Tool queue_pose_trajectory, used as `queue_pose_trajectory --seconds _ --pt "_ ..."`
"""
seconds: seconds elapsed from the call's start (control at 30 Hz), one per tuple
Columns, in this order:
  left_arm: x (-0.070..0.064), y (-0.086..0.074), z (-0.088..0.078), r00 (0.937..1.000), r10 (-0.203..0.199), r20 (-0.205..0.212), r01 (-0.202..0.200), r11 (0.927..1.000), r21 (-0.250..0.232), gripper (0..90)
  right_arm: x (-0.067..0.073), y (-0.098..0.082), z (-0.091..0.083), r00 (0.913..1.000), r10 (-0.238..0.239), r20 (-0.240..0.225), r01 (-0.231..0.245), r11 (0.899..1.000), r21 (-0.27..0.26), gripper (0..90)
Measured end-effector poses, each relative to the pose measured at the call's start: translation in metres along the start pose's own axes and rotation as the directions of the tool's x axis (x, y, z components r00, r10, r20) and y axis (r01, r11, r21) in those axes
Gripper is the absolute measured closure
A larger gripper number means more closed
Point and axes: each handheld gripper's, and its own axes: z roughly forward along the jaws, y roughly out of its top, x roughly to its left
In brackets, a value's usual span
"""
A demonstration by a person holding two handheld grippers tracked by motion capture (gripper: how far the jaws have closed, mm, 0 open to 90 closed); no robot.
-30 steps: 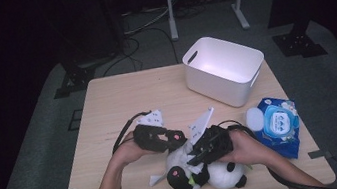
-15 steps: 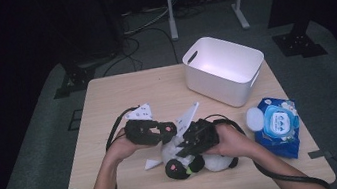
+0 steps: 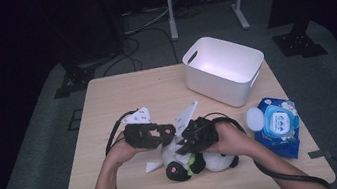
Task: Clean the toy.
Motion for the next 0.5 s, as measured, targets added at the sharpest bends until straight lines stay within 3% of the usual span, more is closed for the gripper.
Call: queue_pose_trajectory --seconds 0.23,0.37,0.5 --pt "-0.002 -0.002 0.003 1.0 -0.004 -0.003 0.004 0.9999 0.016 56.9 -0.02 -0.026 -0.027 0.9948 0.08 0.063 -0.079 0.996 -0.031 77.5" --pt "-0.002 -0.002 0.003 1.0 -0.005 0.004 0.005 0.9999 0.012 56.8 -0.023 -0.035 -0.031 0.9917 0.121 0.044 -0.119 0.992 -0.051 77.4" --pt "-0.004 -0.001 0.004 1.0 0.003 0.004 -0.003 0.9999 0.016 56.7 -0.018 -0.03 -0.024 0.9937 0.109 0.028 -0.107 0.993 -0.054 77.4"
